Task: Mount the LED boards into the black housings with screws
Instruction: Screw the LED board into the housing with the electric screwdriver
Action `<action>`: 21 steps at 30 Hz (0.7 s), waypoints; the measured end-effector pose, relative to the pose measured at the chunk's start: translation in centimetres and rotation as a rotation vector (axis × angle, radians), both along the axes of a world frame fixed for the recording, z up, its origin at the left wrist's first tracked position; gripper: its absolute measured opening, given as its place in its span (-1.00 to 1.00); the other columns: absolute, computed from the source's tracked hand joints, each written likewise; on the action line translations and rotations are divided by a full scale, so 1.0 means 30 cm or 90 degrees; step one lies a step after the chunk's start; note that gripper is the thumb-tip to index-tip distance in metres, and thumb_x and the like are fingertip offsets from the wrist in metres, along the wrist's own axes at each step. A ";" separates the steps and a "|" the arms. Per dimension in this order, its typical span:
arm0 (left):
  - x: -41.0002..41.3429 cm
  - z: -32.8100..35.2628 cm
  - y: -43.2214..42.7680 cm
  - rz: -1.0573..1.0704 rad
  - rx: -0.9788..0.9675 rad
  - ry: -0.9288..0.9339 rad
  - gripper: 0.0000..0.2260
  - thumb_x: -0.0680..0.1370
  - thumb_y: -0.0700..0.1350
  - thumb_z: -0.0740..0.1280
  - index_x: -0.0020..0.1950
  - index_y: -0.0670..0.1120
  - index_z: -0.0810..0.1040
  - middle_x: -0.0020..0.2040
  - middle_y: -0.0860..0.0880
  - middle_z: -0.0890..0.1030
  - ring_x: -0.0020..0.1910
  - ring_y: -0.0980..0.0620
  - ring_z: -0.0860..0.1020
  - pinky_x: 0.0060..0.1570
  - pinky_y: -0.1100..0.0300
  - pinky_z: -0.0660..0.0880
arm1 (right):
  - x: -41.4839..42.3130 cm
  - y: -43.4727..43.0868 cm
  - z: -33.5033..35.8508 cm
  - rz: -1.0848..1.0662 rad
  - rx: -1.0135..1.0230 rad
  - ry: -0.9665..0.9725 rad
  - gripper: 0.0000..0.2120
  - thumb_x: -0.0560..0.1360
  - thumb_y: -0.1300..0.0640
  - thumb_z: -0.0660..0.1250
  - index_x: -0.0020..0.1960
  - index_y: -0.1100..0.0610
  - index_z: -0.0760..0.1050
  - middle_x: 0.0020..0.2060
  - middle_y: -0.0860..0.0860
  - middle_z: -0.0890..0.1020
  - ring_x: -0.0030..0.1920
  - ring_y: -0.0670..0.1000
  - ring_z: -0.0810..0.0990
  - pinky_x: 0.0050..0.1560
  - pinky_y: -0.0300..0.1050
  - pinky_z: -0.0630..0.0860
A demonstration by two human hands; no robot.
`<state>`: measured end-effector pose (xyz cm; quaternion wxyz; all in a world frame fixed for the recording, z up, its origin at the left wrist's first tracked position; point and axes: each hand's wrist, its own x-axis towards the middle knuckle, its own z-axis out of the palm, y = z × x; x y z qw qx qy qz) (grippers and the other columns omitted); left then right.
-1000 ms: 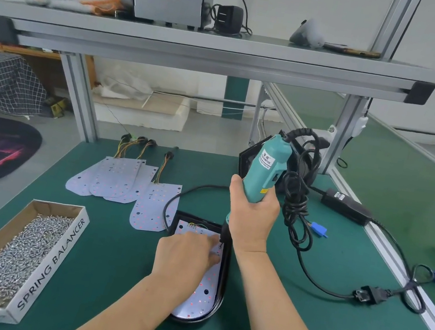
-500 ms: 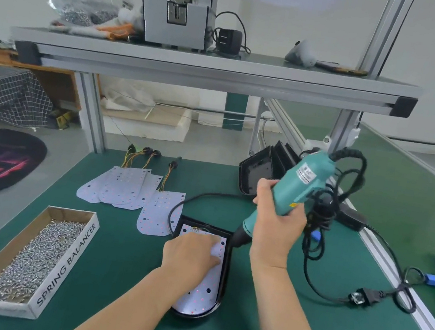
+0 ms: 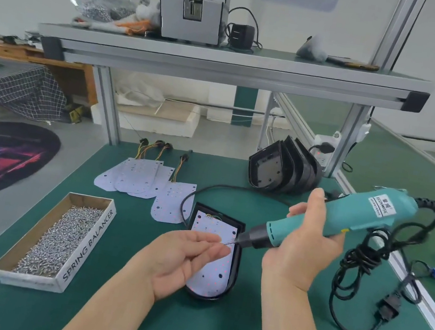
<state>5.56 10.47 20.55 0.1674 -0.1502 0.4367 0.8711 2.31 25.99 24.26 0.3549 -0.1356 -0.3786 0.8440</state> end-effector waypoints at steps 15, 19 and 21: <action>0.047 -0.021 0.024 0.011 0.030 -0.017 -0.84 0.35 -0.34 0.40 -0.12 -0.30 0.73 -0.24 -0.19 0.65 -0.37 0.07 0.62 -0.41 0.37 0.56 | 0.062 -0.021 0.012 -0.016 0.016 0.027 -0.81 0.45 0.00 0.46 -0.19 0.02 0.46 -0.45 -0.05 0.53 -0.37 -0.05 0.47 -0.24 -0.24 0.48; 0.055 -0.030 0.019 -0.029 -0.008 0.021 -0.77 0.37 -0.31 0.41 -0.01 -0.27 0.72 -0.26 -0.13 0.62 -0.37 0.10 0.56 -0.39 0.36 0.54 | 0.070 -0.023 0.011 -0.019 0.014 0.024 -0.79 0.44 0.00 0.46 -0.20 0.05 0.45 -0.46 -0.06 0.53 -0.36 -0.05 0.48 -0.24 -0.23 0.48; 0.059 -0.033 0.016 -0.044 -0.010 0.035 -0.78 0.37 -0.29 0.43 -0.01 -0.29 0.67 -0.23 -0.14 0.61 -0.37 0.08 0.54 -0.41 0.35 0.52 | 0.075 -0.021 0.013 -0.020 0.013 0.022 -0.79 0.44 0.00 0.45 -0.21 0.05 0.44 -0.46 -0.06 0.53 -0.36 -0.05 0.47 -0.20 -0.18 0.47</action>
